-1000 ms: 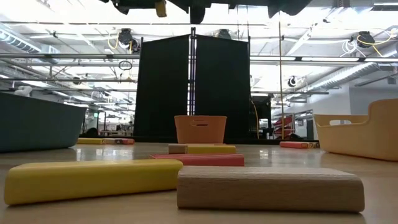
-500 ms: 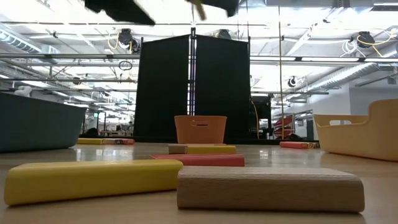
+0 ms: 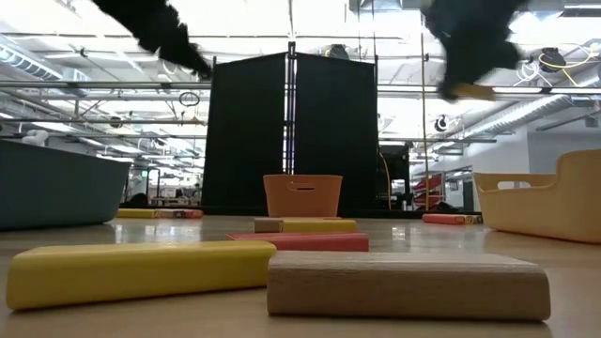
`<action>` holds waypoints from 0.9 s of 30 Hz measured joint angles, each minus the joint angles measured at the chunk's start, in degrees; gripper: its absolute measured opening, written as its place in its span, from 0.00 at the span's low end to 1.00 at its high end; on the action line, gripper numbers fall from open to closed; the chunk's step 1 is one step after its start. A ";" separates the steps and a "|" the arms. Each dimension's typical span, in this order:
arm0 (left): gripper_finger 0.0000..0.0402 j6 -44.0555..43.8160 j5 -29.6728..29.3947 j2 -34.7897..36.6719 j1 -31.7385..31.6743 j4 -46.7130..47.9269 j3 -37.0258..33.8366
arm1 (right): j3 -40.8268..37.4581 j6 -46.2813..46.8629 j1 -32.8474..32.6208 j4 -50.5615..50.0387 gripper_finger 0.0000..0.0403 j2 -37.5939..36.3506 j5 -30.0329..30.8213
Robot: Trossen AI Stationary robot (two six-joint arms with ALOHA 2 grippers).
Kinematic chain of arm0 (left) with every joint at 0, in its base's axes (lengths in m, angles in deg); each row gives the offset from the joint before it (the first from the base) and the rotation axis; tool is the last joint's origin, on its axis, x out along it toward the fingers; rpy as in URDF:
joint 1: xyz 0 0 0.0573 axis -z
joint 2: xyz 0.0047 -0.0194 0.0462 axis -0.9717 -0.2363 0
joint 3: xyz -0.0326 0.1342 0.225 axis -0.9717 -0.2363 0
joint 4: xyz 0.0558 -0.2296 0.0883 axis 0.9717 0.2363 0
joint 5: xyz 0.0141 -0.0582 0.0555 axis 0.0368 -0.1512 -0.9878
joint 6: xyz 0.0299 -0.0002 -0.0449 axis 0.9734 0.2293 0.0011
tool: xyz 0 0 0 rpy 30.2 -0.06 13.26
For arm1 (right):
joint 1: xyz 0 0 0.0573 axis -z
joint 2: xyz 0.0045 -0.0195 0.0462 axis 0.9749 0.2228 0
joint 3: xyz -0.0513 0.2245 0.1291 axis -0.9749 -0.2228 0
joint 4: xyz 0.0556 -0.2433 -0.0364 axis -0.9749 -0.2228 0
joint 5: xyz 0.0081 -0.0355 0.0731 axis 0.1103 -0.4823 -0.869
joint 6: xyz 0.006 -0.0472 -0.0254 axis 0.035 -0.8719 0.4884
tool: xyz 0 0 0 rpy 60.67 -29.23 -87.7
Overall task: Sort blocks
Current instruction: Put the bottom left yellow block into the yellow bin
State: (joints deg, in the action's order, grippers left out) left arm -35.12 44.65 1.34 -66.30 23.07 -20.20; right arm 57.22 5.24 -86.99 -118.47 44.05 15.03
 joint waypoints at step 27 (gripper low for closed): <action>0.53 4.23 11.86 4.31 -0.52 -9.39 -3.26 | -11.57 13.65 -0.37 -3.50 0.31 0.27 -12.37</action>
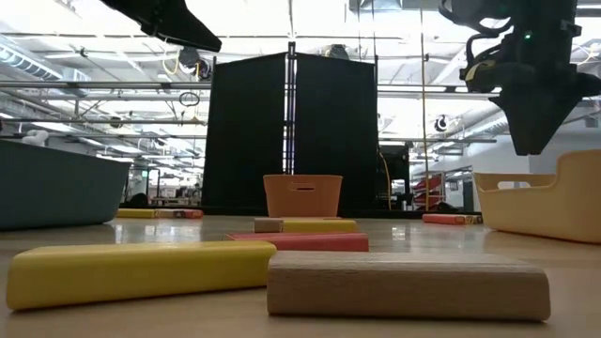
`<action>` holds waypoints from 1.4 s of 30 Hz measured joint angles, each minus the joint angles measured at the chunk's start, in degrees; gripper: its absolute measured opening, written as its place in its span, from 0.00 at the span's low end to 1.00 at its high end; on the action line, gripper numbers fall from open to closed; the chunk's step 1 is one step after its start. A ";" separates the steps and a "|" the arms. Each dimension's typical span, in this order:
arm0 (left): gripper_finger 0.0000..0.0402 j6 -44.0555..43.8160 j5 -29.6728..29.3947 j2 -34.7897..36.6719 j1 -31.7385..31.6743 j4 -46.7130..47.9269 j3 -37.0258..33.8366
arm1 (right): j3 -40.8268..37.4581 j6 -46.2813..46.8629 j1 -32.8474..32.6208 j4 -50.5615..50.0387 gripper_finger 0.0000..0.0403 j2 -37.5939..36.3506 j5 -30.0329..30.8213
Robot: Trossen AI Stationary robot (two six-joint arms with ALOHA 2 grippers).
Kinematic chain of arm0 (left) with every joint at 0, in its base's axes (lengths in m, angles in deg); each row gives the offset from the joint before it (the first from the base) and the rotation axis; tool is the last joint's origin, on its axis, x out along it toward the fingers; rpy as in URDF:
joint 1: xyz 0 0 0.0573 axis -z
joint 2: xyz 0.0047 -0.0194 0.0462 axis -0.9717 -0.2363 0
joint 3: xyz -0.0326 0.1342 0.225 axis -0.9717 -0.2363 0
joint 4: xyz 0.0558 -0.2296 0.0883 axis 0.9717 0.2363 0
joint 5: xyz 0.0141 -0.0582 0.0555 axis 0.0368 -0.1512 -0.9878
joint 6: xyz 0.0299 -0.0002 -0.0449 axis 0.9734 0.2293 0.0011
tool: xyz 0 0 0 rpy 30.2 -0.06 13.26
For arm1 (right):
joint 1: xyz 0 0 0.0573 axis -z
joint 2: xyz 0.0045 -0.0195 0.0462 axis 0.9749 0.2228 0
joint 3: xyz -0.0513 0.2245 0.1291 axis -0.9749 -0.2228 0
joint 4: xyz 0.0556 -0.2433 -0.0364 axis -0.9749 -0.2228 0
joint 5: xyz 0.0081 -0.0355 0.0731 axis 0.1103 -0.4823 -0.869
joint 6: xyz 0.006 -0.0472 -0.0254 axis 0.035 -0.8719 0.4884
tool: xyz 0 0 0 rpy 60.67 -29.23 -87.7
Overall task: Sort blocks
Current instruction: Put the bottom left yellow block into the yellow bin, then put the center yellow block into the yellow bin
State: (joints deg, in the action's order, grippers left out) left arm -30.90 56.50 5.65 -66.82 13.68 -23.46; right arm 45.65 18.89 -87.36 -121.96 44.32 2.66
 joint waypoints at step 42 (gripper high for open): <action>0.53 -6.49 -6.87 -0.26 0.06 0.68 0.04 | 5.09 -55.69 0.00 56.81 0.31 4.04 2.82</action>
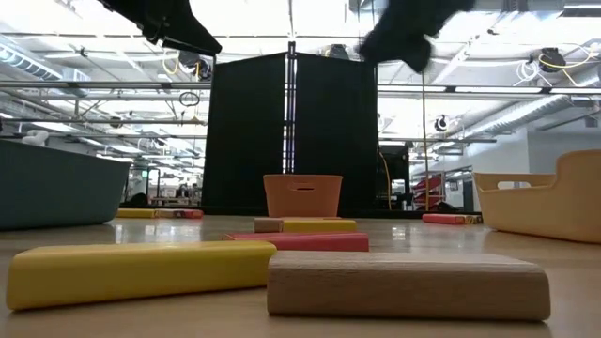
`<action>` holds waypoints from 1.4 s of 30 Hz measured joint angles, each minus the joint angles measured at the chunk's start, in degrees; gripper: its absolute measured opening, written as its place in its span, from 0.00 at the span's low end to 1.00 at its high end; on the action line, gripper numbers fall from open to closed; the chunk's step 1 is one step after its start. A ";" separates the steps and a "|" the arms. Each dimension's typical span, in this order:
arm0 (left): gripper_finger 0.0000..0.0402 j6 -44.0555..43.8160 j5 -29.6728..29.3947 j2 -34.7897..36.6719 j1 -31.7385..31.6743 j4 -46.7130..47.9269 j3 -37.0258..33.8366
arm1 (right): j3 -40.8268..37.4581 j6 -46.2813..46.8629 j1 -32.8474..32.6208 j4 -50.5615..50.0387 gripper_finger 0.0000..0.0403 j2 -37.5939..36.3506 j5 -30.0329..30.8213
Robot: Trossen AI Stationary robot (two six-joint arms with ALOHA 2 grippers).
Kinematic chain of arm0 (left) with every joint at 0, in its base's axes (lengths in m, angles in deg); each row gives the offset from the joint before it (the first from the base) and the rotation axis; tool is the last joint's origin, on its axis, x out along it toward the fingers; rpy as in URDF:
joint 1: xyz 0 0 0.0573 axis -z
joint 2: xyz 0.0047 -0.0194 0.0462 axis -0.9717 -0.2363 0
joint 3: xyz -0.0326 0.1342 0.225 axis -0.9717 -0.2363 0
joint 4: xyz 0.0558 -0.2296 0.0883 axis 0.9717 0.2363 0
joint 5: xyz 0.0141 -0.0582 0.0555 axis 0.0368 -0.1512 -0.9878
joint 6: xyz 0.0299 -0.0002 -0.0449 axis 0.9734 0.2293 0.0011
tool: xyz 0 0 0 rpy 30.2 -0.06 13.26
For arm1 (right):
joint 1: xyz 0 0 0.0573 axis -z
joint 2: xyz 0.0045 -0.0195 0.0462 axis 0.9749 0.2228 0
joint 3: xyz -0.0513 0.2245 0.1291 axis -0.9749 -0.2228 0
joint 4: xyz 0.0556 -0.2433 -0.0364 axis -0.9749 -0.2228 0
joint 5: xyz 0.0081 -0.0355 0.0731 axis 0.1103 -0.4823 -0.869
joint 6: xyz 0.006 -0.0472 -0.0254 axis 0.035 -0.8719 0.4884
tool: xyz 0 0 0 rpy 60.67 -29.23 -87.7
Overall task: Sort blocks
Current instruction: Put the center yellow block into the yellow bin
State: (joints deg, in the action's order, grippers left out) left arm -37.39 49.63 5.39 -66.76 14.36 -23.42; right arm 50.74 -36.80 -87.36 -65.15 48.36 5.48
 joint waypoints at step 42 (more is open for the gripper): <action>0.53 -1.48 -6.53 16.24 7.44 4.92 -7.61 | 8.41 -9.70 2.25 -3.88 0.55 34.17 -7.59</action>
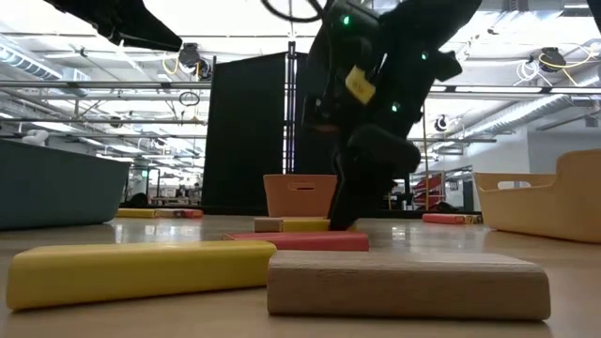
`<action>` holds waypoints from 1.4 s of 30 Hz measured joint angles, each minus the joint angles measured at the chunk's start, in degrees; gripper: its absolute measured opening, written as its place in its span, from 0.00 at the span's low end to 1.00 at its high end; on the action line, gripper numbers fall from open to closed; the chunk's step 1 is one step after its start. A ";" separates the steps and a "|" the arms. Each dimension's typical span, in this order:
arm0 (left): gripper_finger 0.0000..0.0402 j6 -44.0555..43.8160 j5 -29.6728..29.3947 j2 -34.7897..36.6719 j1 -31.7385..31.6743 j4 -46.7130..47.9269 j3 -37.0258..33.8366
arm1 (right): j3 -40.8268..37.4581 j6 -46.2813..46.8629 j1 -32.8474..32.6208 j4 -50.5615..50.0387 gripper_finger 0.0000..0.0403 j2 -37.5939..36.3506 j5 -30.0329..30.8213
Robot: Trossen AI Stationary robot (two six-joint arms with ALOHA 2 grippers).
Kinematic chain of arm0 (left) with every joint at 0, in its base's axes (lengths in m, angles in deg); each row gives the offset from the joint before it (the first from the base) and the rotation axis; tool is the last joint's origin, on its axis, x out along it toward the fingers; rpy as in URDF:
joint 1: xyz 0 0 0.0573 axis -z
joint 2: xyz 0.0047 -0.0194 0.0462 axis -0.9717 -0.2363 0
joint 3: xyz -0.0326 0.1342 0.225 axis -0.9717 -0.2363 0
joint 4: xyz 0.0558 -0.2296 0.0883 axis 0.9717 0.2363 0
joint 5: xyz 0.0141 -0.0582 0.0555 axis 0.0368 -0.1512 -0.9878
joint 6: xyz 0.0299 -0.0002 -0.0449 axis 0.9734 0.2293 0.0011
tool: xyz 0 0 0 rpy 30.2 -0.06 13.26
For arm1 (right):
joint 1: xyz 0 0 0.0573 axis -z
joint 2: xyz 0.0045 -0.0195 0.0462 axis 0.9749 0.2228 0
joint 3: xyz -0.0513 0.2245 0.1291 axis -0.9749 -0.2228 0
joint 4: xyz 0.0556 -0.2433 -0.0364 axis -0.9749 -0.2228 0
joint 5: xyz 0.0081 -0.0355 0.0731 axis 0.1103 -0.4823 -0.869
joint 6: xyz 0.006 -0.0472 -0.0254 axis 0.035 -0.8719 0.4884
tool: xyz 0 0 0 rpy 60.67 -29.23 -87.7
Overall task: Sort blocks
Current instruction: Put the center yellow block into the yellow bin
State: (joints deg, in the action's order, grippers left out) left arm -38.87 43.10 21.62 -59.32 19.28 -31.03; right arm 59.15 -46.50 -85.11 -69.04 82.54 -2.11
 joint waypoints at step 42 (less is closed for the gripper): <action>0.53 0.24 -0.50 0.00 -0.07 0.15 0.00 | -0.15 57.81 -10.44 -59.59 0.23 -30.52 1.84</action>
State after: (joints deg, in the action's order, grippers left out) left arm -38.64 42.60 21.62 -59.38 19.43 -31.03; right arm 59.00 11.30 -95.55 -128.63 52.02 -0.27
